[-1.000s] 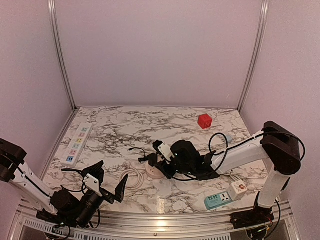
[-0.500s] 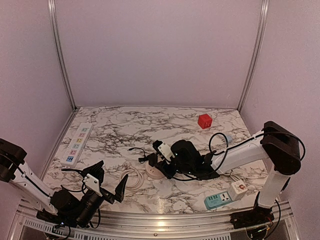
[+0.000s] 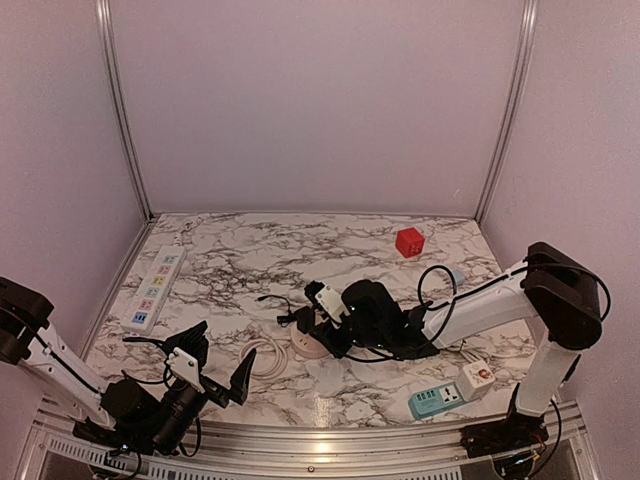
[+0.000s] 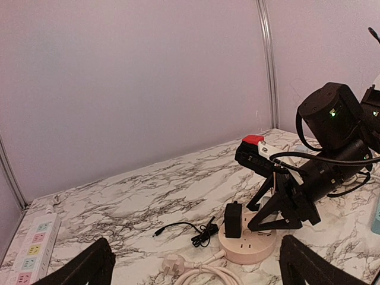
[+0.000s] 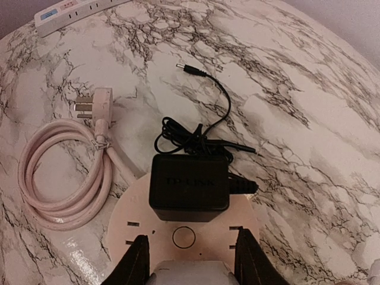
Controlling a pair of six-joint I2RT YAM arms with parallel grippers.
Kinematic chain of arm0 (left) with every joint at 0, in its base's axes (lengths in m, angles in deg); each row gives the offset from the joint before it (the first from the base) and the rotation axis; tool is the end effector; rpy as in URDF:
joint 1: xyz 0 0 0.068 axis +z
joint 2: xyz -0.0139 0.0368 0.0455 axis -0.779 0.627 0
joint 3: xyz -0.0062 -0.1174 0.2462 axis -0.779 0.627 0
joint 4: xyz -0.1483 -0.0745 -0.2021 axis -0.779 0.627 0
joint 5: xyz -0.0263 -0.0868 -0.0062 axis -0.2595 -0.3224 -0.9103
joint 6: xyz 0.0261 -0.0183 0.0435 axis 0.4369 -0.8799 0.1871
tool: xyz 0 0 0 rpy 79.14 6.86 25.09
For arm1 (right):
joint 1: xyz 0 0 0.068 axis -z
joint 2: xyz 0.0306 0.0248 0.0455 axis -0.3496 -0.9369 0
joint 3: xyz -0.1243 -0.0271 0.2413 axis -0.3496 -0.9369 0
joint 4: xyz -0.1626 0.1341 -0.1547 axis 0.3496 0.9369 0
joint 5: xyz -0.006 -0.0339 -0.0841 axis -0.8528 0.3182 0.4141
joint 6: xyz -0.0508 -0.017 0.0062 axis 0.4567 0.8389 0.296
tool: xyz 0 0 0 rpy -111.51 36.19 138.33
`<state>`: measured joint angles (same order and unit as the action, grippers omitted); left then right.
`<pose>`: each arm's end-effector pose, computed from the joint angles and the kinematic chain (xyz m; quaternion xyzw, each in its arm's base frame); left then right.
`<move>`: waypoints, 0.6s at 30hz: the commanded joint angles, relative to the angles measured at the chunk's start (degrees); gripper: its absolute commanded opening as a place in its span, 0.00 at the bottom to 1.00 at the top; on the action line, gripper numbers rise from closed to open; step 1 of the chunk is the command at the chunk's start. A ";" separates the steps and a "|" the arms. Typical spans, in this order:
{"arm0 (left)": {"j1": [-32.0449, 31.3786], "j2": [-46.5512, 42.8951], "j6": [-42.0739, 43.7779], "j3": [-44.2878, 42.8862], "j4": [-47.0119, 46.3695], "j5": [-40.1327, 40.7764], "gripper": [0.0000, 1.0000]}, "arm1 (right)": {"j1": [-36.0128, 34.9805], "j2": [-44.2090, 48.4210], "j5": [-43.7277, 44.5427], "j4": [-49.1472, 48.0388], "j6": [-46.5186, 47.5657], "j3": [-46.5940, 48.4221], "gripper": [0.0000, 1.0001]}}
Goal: Insert the plug
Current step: Insert the plug into the socket slot.
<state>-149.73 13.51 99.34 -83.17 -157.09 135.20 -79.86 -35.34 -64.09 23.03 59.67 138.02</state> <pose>0.0037 -0.2032 0.1955 0.1627 0.6443 -0.1433 0.7334 0.1853 0.3049 0.1494 -0.3850 0.7970 0.1980 0.4212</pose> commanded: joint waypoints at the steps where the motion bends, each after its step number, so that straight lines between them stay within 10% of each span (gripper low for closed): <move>1: 0.40 0.13 0.05 -0.69 -8.44 0.49 0.99 | -0.28 0.61 0.11 1.21 0.25 1.05 0.00; 18: 0.52 0.79 0.24 -1.05 -8.43 0.64 0.99 | -0.28 2.19 -2.70 0.35 0.43 0.29 0.00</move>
<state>-149.62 13.62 99.36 -83.17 -157.09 135.20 -79.86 -35.14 -64.48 23.09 59.67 138.00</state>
